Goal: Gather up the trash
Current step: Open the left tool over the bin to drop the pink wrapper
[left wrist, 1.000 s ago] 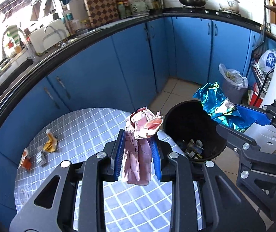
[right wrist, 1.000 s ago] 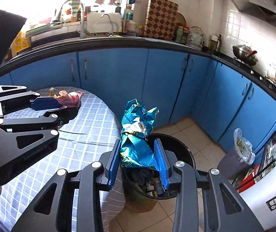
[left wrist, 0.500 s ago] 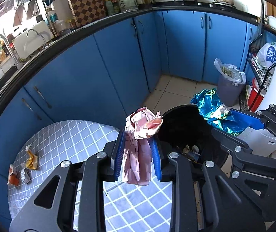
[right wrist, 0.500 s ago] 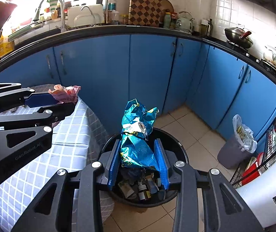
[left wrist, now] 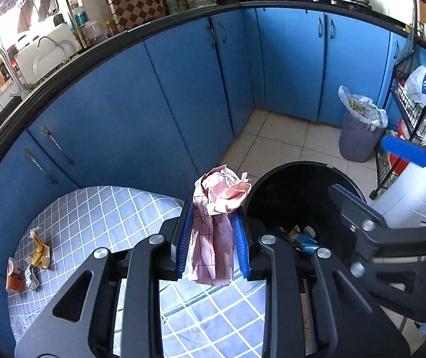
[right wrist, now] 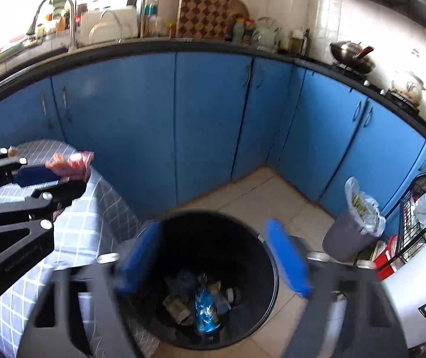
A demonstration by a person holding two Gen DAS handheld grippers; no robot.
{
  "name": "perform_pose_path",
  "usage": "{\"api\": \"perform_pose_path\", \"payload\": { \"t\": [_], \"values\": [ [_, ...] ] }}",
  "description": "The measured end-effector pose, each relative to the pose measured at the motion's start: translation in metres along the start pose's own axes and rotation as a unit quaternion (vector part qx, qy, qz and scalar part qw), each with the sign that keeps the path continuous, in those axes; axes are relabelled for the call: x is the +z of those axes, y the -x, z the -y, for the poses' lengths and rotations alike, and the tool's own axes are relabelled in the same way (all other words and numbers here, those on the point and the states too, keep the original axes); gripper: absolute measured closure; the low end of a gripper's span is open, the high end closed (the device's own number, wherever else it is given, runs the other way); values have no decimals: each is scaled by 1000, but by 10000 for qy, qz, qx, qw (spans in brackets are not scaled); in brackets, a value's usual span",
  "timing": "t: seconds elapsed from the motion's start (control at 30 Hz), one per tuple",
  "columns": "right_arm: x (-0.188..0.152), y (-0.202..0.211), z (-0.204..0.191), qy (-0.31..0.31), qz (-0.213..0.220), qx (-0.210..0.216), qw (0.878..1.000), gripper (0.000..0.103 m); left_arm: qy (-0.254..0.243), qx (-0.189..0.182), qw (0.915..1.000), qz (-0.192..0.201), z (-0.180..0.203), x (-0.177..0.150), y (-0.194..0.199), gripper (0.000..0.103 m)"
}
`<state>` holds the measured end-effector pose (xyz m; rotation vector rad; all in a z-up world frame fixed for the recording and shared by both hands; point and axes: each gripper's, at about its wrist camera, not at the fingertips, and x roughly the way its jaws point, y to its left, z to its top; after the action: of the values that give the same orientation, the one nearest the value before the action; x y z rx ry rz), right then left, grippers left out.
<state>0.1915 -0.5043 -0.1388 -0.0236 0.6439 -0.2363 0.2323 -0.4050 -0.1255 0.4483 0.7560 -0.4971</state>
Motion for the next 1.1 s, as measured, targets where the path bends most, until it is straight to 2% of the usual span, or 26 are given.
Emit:
{"api": "perform_pose_path", "payload": {
  "t": [0.43, 0.7, 1.1],
  "values": [
    [-9, -6, 9, -1, -122, -141, 9998, 23, -129, -84, 9999, -15, 9, 6, -9, 76],
    [-18, -7, 21, 17, -146, -338, 9993, 23, -298, -174, 9994, 30, 28, 16, -14, 75],
    [-27, -19, 33, -108, -231, -385, 9989, 23, -383, -277, 9989, 31, 48, 32, -31, 73]
  ]
}}
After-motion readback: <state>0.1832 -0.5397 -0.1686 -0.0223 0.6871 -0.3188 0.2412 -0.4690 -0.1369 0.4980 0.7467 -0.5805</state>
